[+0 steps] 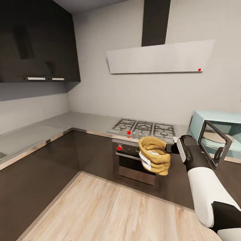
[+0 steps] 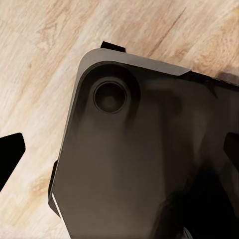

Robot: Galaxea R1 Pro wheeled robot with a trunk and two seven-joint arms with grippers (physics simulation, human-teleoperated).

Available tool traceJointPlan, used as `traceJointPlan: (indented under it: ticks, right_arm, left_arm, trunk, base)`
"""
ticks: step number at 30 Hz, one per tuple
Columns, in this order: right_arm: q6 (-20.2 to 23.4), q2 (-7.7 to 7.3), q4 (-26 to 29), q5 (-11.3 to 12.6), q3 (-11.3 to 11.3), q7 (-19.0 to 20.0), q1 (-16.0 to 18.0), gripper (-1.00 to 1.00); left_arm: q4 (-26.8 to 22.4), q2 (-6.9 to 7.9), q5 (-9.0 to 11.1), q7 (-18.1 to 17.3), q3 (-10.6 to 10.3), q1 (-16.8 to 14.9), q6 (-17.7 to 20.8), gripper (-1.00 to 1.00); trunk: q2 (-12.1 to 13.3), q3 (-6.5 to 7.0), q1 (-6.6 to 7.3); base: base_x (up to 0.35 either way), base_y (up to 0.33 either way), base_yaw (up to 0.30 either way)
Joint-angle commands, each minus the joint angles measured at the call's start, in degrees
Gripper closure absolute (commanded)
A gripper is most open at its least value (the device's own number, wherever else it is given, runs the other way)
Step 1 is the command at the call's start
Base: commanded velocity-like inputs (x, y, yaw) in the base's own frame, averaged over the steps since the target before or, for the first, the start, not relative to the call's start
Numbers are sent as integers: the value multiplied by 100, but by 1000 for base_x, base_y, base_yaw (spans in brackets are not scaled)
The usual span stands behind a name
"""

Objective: In the kitchen, take the popcorn bag from the countertop, put it into the microwave, and heat it until the popcorn is cooked so the cooked popcorn ends up inside the bag.

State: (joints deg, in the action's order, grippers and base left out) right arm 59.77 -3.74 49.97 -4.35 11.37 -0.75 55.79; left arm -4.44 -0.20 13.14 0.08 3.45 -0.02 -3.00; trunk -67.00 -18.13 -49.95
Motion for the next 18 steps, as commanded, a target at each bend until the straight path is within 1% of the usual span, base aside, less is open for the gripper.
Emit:
traceJointPlan:
  ticks: [1,7,12,18]
  right_arm:
    - [23,-3,4,-30,5,22,3,100]
    - [23,-4,-1,-58,5,13,-109,100]
    - [23,-6,-346,-71,5,19,-116,100]
    - [23,-12,-396,-66,14,22,-118,100]
  left_arm:
    - [-4,-6,-3,1,32,1,-10,-100]
    - [5,-7,-4,1,27,2,-8,-100]
    - [5,-6,-4,1,30,2,-8,-100]
    - [5,-3,-4,1,33,2,-8,-100]
  trunk:
    - [-4,-6,1]
    - [-4,-6,1]
    - [-4,-6,1]
    - [-4,-6,1]
  base:
    - [-306,0,0]
    - [-345,0,0]
    - [-346,0,0]
    - [-346,0,0]
